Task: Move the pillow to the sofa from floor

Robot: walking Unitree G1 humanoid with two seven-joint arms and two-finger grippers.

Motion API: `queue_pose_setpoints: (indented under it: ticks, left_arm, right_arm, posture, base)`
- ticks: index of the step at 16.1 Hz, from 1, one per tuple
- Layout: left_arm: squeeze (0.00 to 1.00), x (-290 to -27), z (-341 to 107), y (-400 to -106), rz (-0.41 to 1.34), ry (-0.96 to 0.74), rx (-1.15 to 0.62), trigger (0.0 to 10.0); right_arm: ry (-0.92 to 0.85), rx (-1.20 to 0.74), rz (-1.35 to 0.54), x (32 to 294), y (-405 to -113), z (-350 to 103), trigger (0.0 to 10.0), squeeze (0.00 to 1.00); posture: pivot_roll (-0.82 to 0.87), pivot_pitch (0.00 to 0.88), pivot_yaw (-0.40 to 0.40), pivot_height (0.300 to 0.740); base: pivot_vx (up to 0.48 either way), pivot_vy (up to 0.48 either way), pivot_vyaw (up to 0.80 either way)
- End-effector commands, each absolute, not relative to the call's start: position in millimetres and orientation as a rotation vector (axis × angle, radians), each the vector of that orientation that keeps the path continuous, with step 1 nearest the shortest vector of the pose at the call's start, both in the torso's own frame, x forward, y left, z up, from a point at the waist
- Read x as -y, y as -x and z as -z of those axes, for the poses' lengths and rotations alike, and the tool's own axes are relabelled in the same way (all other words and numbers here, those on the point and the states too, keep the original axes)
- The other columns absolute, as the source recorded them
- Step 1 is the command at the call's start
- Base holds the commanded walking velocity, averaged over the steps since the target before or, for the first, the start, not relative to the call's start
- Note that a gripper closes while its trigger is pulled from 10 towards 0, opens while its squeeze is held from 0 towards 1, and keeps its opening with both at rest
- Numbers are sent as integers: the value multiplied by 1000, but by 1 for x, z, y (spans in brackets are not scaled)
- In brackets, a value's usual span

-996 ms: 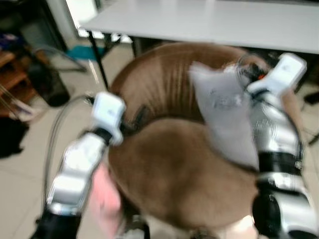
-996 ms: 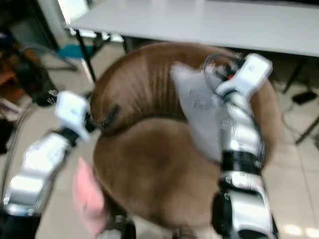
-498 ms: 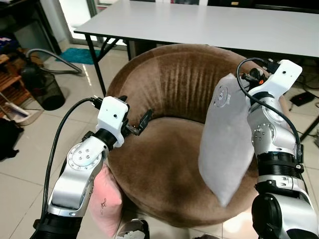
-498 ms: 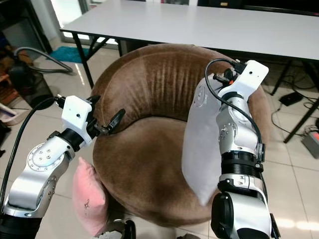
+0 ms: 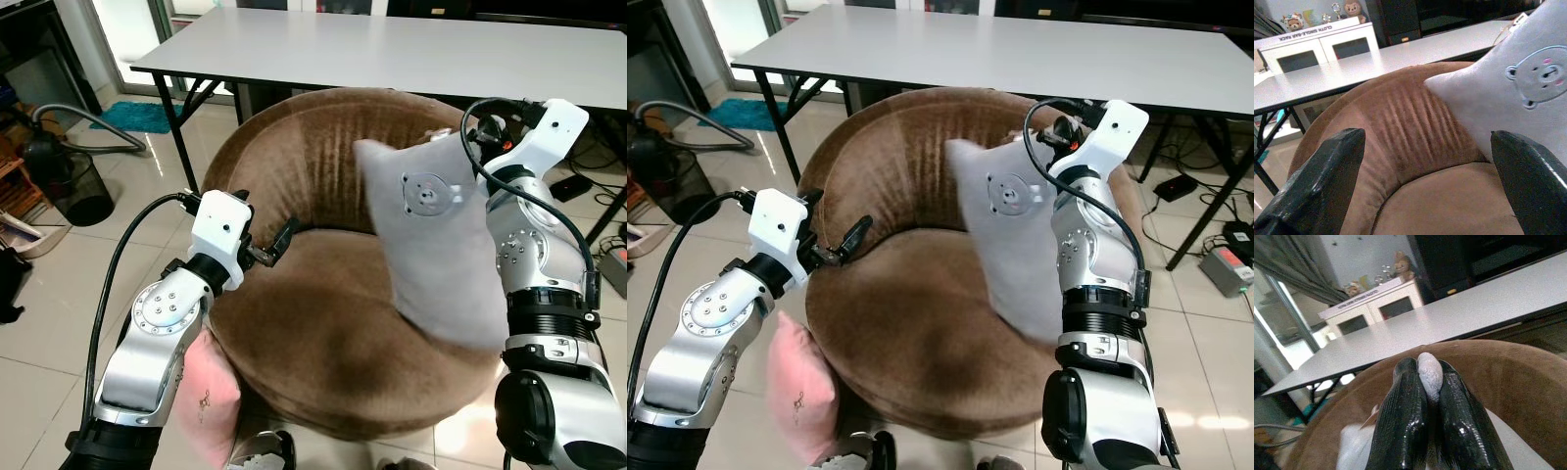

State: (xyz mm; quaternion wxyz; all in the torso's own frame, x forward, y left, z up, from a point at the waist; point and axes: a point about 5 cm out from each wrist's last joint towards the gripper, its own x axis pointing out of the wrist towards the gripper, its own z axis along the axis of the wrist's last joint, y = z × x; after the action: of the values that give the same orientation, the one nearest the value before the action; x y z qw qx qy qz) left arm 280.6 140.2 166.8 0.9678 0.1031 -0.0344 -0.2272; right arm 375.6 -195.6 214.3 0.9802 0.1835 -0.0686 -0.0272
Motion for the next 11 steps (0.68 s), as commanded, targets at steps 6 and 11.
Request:
queue_pose_setpoints:
  ticks: [6,11]
  left_arm:
    - [0,-143,-181,-283,441,-198,94,10000]
    - [0,-145,-188,-287,386,-191,115,10000]
  right_arm:
    - [-414,221,-45,189,-380,-244,10000,0]
    - [-411,222,-47,187,-380,-246,10000,0]
  posture:
    - [79,127,58,740]
    - [86,175,53,740]
  base:
    - [0,0,0]
    - [0,0,0]
